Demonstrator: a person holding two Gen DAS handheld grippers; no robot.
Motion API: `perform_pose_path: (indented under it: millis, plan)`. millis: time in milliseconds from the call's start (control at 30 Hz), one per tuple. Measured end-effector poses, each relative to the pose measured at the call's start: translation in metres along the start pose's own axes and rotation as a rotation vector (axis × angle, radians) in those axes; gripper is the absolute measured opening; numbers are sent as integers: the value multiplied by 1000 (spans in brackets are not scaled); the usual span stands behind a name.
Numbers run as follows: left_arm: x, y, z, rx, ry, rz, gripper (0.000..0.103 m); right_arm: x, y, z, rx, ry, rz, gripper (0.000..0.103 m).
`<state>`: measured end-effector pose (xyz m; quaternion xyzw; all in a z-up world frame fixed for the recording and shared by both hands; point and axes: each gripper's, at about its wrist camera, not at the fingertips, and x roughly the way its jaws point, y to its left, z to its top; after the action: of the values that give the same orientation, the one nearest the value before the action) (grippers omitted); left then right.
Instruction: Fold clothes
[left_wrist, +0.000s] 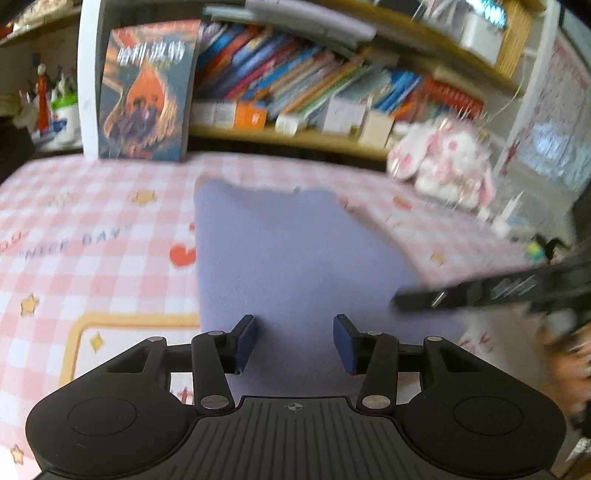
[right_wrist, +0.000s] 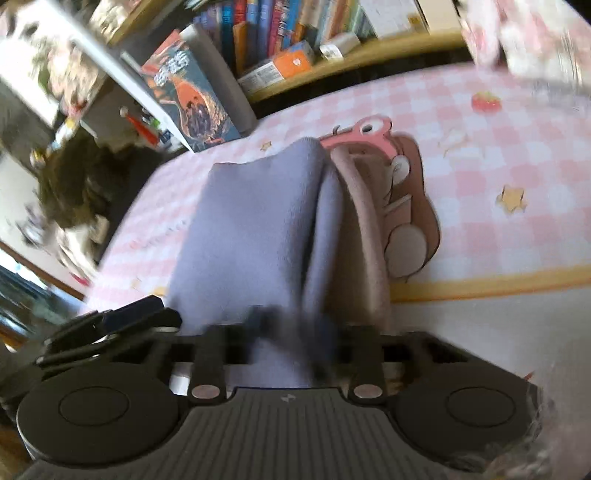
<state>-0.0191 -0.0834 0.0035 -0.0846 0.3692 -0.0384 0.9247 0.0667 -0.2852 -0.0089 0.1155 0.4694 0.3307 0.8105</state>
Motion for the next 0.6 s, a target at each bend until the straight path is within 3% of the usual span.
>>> perform_pose_path:
  millis: [133, 267, 433, 600]
  plan:
    - [2, 2, -3, -8, -3, -11, 46, -17, 10, -3, -100, -107, 19, 17]
    - [1, 1, -4, 3, -1, -14, 47, 5, -5, -9, -43, -3, -67, 17]
    - [-5, -2, -2, -8, -14, 6, 48, 3, -4, -10, -57, -14, -66, 18]
    - [-20, -9, 1, -21, -75, 18, 49, -12, 6, -10, -95, -50, -81, 29]
